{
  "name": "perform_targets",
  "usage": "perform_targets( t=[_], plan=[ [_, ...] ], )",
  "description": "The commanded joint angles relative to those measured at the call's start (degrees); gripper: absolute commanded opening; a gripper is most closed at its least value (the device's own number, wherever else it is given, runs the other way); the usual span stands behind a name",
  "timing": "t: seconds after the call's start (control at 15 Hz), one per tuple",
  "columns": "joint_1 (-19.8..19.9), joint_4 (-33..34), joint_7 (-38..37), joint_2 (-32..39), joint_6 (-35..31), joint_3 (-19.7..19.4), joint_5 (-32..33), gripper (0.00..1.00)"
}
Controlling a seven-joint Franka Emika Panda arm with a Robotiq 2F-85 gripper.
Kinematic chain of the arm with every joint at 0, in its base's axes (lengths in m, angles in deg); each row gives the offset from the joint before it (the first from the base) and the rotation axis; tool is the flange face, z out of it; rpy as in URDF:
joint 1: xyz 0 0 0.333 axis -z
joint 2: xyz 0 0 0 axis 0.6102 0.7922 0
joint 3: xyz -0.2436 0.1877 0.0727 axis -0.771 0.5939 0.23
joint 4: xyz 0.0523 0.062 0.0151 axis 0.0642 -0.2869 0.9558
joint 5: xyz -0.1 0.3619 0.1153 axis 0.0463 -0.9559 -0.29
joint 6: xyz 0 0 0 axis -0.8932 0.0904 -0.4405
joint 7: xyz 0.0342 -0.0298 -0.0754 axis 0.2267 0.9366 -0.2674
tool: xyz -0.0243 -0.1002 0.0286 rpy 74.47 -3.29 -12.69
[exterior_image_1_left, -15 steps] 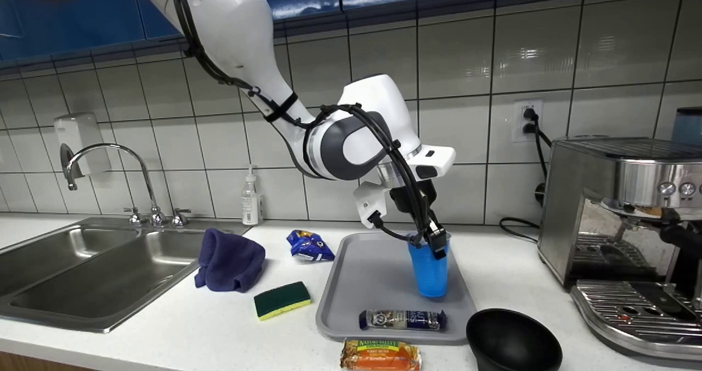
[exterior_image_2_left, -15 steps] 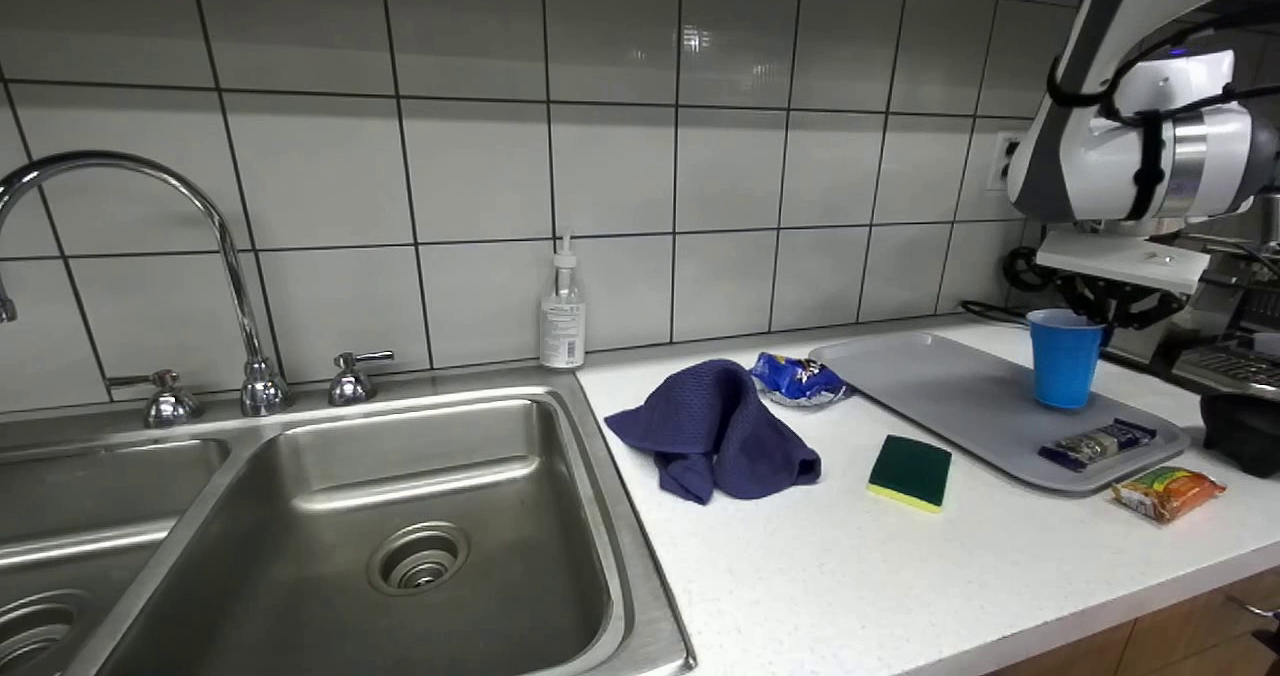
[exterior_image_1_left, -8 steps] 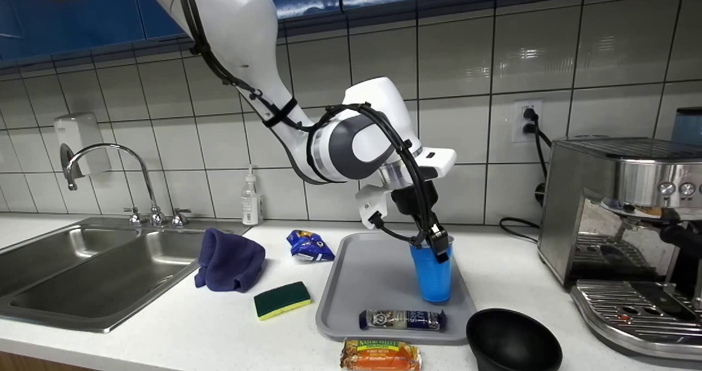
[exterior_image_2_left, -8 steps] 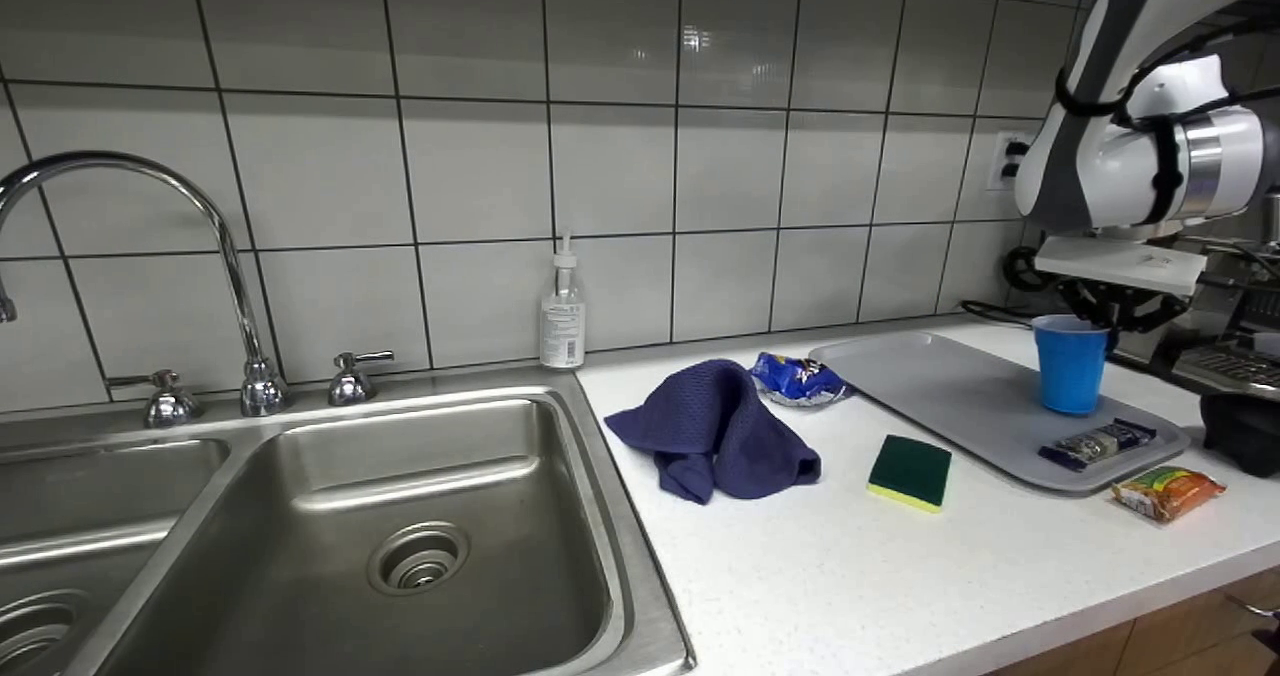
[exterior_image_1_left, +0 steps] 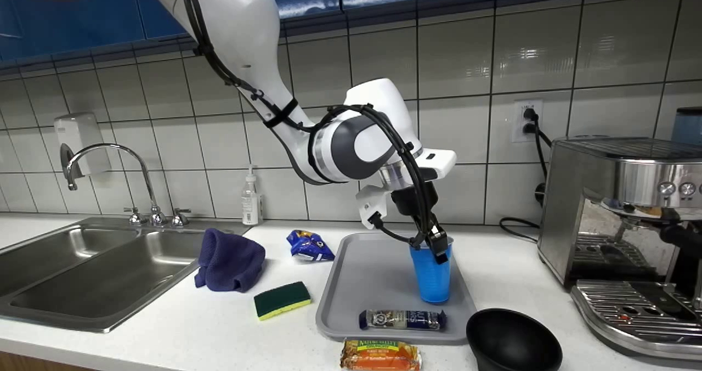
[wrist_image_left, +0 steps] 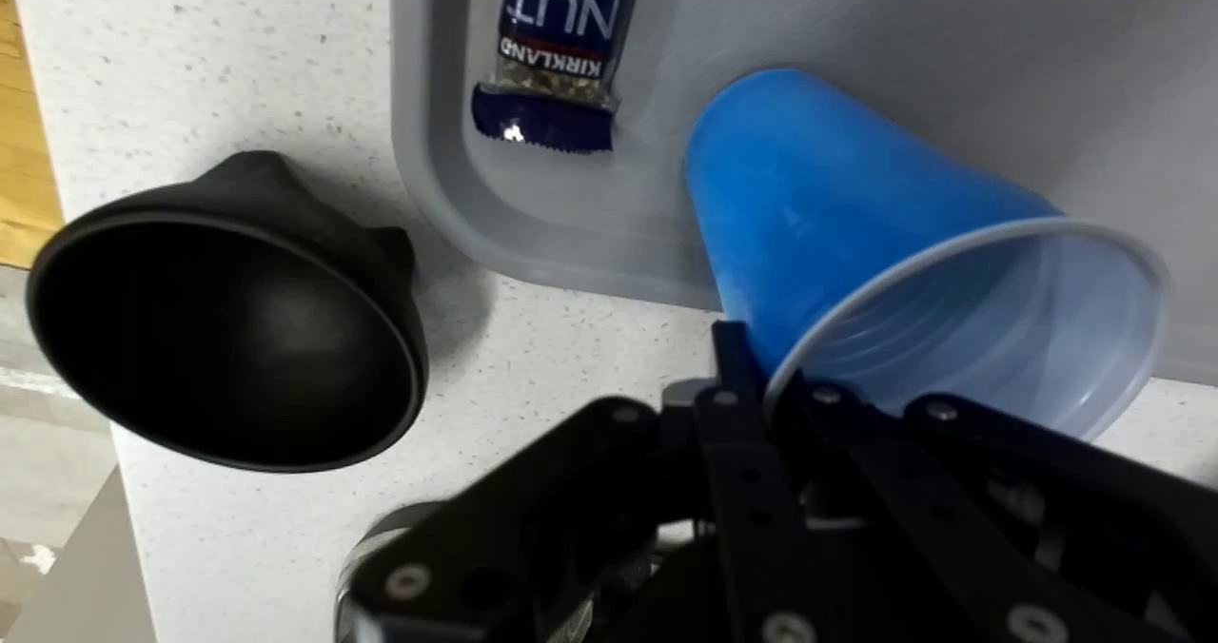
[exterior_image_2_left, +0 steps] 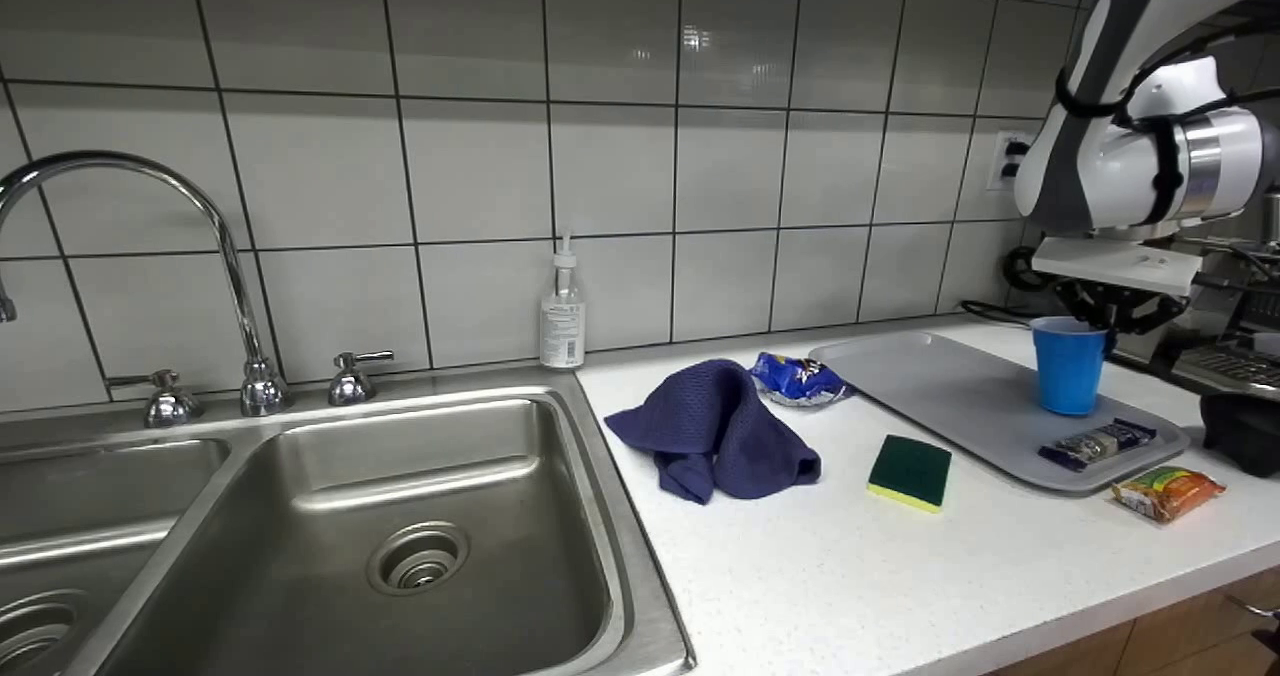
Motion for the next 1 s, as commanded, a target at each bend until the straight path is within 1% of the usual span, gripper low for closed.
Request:
perform_targets(
  t=[0.0, 0.2, 0.27, 0.33, 0.47, 0.8, 0.93],
  plan=[
    [2.8, 0.6, -1.8, -1.5, 1.9, 2.5, 2.2, 0.01],
    [3.5, 0.6, -1.8, -1.7, 1.9, 3.0, 2.2, 0.02],
    [3.6, 0.6, -1.9, -1.7, 2.0, 2.9, 2.2, 0.29],
    [3.7, 0.6, -1.9, -1.7, 2.0, 3.0, 2.3, 0.30],
    [3.8, 0.6, -2.1, -1.8, 2.0, 3.1, 2.4, 0.43],
    [3.9, 0.1, -1.6, -2.8, 1.7, 3.1, 2.4, 0.81],
    [4.0, -0.3, -1.4, -3.6, 1.5, 3.1, 2.5, 0.95]
  ],
)
